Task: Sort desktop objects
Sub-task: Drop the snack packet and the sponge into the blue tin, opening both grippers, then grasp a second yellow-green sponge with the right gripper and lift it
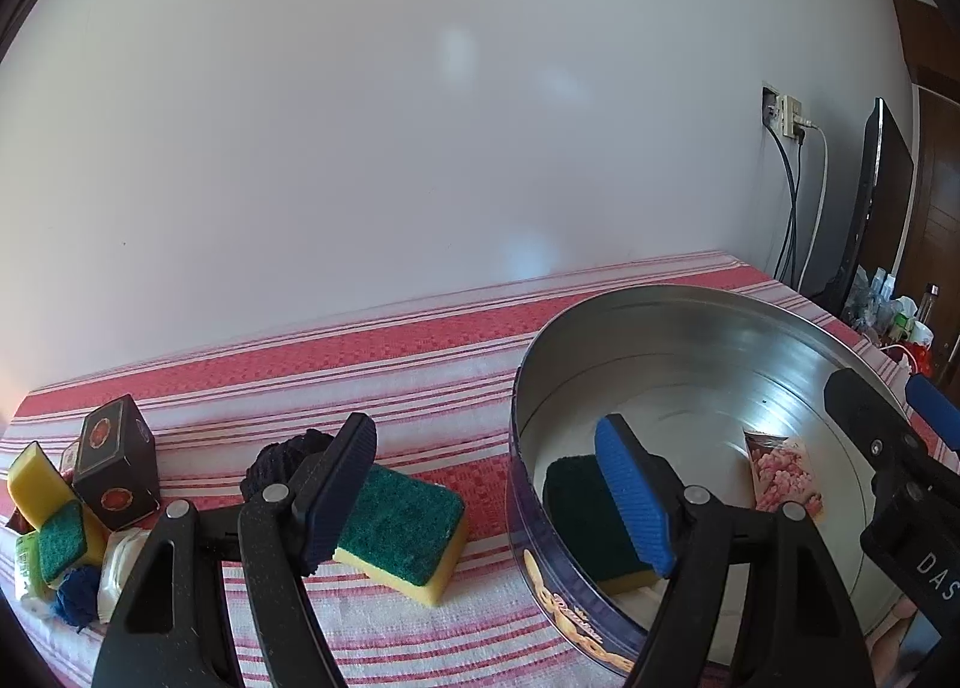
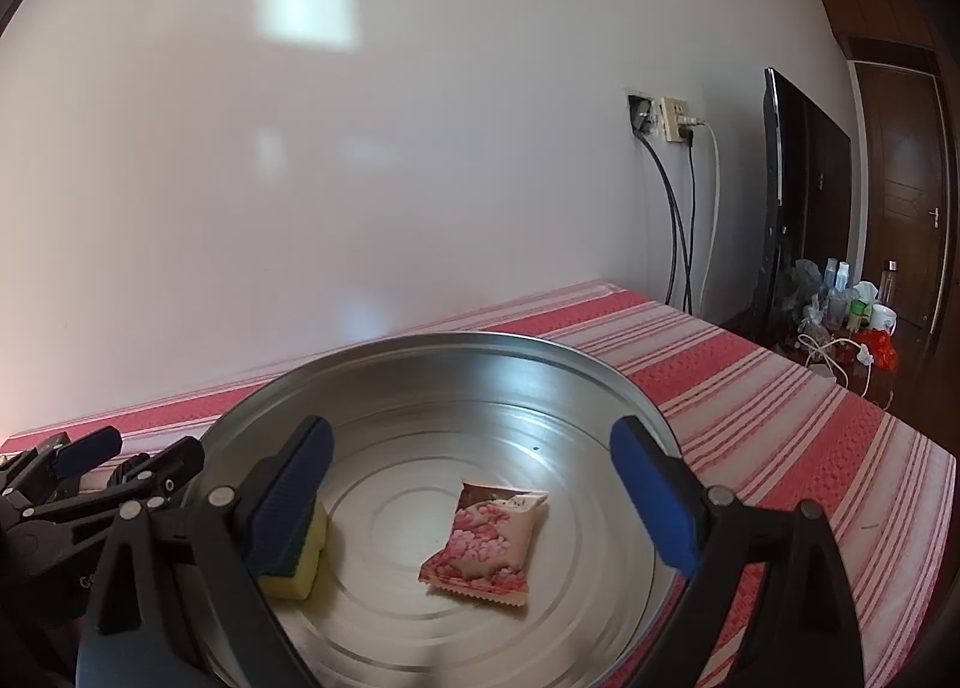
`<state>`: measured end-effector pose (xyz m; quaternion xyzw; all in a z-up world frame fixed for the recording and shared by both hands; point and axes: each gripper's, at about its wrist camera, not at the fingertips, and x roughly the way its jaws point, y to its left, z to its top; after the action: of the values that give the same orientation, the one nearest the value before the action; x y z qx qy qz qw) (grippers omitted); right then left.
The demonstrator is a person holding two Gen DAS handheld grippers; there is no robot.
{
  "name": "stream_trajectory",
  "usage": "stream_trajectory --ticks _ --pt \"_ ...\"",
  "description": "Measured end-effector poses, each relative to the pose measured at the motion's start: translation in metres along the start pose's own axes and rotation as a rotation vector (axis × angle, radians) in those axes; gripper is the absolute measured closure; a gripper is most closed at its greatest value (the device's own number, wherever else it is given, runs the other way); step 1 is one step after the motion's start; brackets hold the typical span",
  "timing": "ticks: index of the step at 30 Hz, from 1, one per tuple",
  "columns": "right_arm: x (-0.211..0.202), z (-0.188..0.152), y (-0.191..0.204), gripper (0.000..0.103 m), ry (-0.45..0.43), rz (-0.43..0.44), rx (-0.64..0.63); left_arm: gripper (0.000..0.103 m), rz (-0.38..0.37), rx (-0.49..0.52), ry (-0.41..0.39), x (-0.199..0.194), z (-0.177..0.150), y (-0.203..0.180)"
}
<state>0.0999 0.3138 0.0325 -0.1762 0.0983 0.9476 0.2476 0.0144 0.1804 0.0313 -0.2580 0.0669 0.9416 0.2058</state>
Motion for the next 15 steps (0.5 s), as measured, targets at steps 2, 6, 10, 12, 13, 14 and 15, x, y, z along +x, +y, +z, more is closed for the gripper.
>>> stream_trajectory --ticks 2,6,10,12,13,14,15 --pt "-0.002 0.000 0.000 0.008 -0.009 0.003 0.002 0.026 0.007 0.000 -0.003 -0.001 0.000 0.002" --pt "-0.010 0.001 0.000 0.008 -0.050 0.007 0.002 0.026 0.020 -0.008 -0.001 -0.004 -0.002 0.013" --pt "-0.019 0.001 0.005 0.008 -0.093 0.015 -0.015 0.026 0.052 -0.002 0.000 -0.004 -0.004 0.018" --pt "-0.023 0.000 0.010 0.008 -0.109 0.015 -0.033 0.026 0.063 -0.004 -0.004 -0.006 -0.004 0.023" --pt "-0.024 0.000 0.013 0.008 -0.114 0.014 -0.044 0.026 0.067 -0.008 -0.006 -0.007 -0.004 0.027" --pt "-0.025 -0.001 0.016 0.008 -0.117 0.015 -0.053 0.026 0.070 -0.013 -0.007 -0.008 -0.005 0.030" --pt "-0.028 -0.001 0.019 0.008 -0.122 0.019 -0.059 0.026 0.075 -0.017 -0.007 -0.009 -0.005 0.034"
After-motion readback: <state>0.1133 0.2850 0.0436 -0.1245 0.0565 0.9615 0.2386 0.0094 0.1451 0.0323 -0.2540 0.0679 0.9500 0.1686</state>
